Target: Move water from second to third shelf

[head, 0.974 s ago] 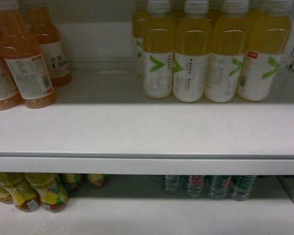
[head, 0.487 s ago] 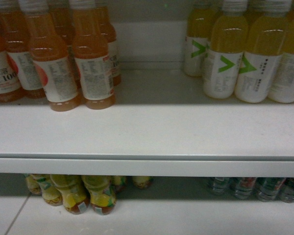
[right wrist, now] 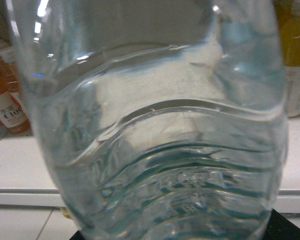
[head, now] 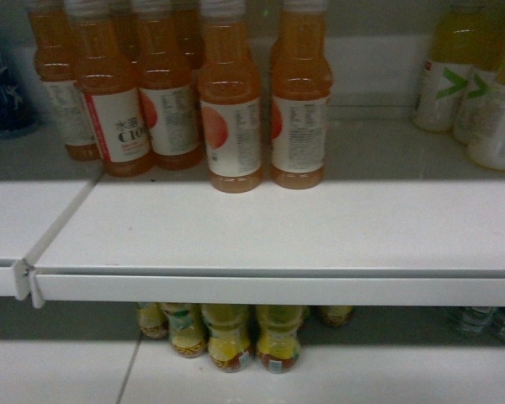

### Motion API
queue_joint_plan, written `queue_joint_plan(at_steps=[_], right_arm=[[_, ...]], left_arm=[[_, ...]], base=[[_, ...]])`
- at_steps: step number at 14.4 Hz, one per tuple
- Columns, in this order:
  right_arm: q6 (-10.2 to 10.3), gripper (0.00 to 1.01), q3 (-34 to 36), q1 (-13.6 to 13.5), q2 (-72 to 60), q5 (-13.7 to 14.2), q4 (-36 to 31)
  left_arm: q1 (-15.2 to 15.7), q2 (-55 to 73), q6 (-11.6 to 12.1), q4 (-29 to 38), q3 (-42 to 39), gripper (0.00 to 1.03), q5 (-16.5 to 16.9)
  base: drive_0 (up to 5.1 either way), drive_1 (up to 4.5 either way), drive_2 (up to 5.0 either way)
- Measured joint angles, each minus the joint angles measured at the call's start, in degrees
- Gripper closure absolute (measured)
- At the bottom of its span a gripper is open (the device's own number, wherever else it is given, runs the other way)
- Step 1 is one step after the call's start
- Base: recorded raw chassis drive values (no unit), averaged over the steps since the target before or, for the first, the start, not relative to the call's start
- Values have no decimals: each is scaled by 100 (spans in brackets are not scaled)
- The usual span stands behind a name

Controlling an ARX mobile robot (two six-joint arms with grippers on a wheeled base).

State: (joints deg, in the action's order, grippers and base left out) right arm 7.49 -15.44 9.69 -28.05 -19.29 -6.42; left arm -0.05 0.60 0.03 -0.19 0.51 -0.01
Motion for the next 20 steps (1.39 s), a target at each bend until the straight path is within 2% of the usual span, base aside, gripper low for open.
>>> queue_joint_plan(at_steps=[20], right_arm=[[11, 60, 0, 0, -22, 0, 39]], left_arm=[[0, 0, 0, 2, 0, 5, 2]], base=[[-498, 243, 243]])
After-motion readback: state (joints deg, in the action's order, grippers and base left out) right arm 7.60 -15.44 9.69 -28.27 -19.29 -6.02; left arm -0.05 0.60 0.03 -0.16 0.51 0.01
